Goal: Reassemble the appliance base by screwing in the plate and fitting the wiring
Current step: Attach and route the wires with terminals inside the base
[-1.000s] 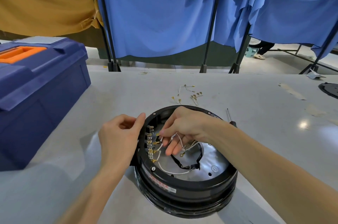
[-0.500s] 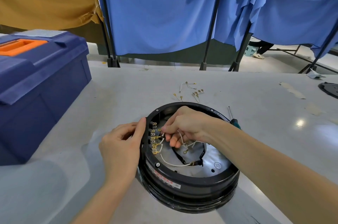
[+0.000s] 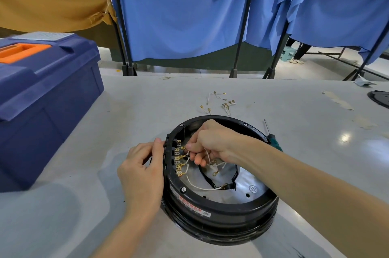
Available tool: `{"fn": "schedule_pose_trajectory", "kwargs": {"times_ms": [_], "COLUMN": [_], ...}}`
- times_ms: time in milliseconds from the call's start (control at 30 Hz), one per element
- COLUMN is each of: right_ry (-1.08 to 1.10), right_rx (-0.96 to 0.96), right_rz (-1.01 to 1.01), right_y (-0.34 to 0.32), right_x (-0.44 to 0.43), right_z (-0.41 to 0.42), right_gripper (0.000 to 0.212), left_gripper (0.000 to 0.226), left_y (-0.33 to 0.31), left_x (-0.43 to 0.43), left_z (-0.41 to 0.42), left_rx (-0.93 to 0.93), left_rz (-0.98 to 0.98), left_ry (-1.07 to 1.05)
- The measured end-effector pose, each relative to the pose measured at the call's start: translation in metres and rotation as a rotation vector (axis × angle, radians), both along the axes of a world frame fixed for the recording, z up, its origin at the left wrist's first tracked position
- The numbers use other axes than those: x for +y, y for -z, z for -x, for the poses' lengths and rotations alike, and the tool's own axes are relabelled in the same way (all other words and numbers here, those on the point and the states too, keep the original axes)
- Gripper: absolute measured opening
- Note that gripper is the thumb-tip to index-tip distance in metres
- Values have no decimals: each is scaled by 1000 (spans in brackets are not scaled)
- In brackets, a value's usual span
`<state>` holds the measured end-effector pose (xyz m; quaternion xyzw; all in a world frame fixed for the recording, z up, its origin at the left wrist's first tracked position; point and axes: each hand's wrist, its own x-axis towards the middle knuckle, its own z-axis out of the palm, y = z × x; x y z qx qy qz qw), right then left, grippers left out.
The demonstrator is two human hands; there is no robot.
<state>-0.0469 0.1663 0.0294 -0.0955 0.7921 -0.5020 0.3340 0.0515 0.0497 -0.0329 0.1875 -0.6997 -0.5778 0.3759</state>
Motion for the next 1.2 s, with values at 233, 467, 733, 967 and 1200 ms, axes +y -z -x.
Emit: {"fn": "schedule_pose_trajectory", "kwargs": {"times_ms": [233,467,733,967,1200], "right_ry": [24,84,275,297,255], "right_rx": [3,15,25,1,-7], "right_rz": [-12,-23,-16,-64,-109], "right_y": [-2,-2,3,3,-4], "right_x": [-4,-11,-25,-31,-28], "right_z": [-2,-5,-9,-11,-11], "right_gripper": [15,13,20,23,22], "left_gripper": [32,35,36,36,33], "left_y": [-2,-1,4,6,7], "left_x": [3,5,3,2,1], "left_z": [-1,1,4,5,5], "left_rx": [23,21,29,34,34], "left_rz": [18,51,109,90,79], "left_ry": [-19,-28,-40,-23,-10]}}
